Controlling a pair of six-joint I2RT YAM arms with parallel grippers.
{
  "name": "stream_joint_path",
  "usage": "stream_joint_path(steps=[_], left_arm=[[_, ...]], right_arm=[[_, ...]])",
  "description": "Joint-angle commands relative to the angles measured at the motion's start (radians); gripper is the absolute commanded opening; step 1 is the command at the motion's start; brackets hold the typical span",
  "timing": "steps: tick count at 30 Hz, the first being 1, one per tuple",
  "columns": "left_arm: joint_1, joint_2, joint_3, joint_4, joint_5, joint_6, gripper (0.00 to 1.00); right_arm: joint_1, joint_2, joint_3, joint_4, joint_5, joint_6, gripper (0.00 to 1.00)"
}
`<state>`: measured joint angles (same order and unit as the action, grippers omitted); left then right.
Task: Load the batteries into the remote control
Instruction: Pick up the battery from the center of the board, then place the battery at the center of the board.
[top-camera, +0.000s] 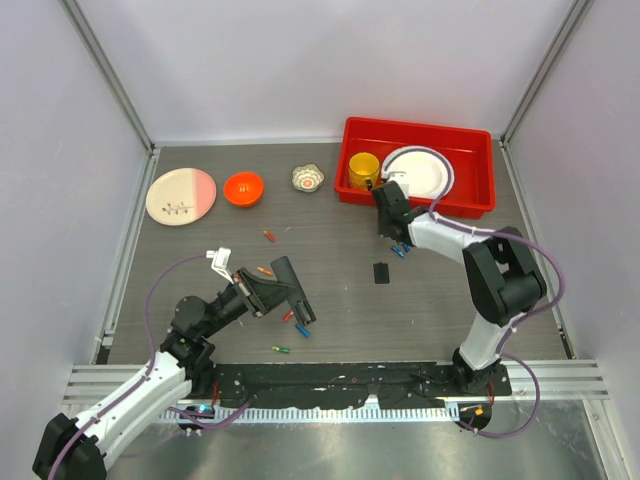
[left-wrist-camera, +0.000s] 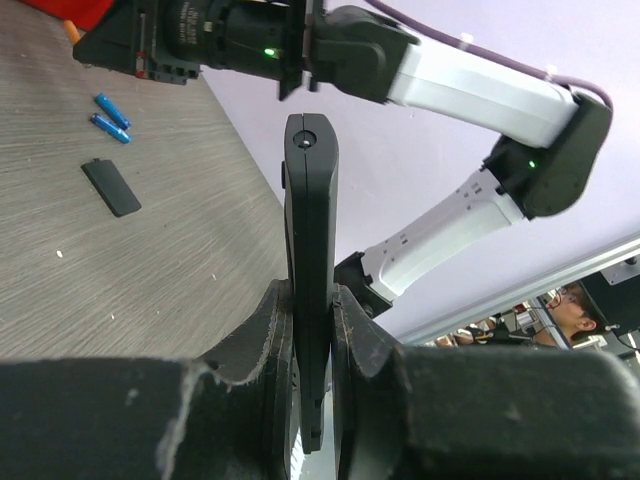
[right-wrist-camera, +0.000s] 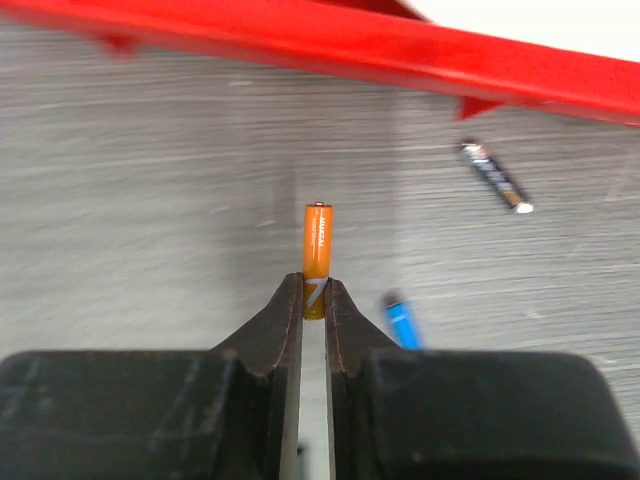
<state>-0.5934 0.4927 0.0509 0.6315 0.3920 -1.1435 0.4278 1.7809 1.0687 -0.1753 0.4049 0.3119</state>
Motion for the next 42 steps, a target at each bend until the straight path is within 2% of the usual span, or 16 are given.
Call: stream_joint_path(steps=[1, 6, 13, 24, 28, 29, 31, 38, 42], left_arm=[[0.003, -0.003, -0.016, 0.050, -0.018, 0.014, 0.00], [0.004, 0.021, -0.016, 0.063, -0.041, 0.011, 0.00], [0.003, 0.040, -0.014, 0.082, -0.053, 0.001, 0.00], [0.003, 0.032, -0.028, 0.091, -0.041, -0.010, 0.00], [0.003, 0.020, -0.036, 0.083, -0.044, -0.010, 0.00], [0.003, 0.018, -0.037, 0.082, -0.045, -0.010, 0.00], [0.003, 0.012, -0.039, 0.074, -0.048, -0.010, 0.00], [0.003, 0.009, -0.040, 0.068, -0.045, -0.010, 0.00], [0.003, 0.012, -0.040, 0.069, -0.042, -0.012, 0.00]], right_arm=[[0.127, -0.124, 0.042, -0.071, 0.018, 0.058, 0.01], [0.202, -0.107, 0.043, -0.173, -0.011, 0.209, 0.01], [0.308, -0.020, 0.155, -0.360, -0.012, 0.225, 0.01], [0.359, 0.045, 0.105, -0.331, -0.063, 0.234, 0.02], [0.359, 0.057, 0.106, -0.329, -0.069, 0.222, 0.11], [0.359, 0.066, 0.106, -0.332, -0.067, 0.225, 0.16], [0.359, 0.072, 0.111, -0.334, -0.069, 0.225, 0.19], [0.359, 0.084, 0.122, -0.339, -0.074, 0.225, 0.39], [0.358, 0.095, 0.151, -0.349, -0.063, 0.217, 0.42]])
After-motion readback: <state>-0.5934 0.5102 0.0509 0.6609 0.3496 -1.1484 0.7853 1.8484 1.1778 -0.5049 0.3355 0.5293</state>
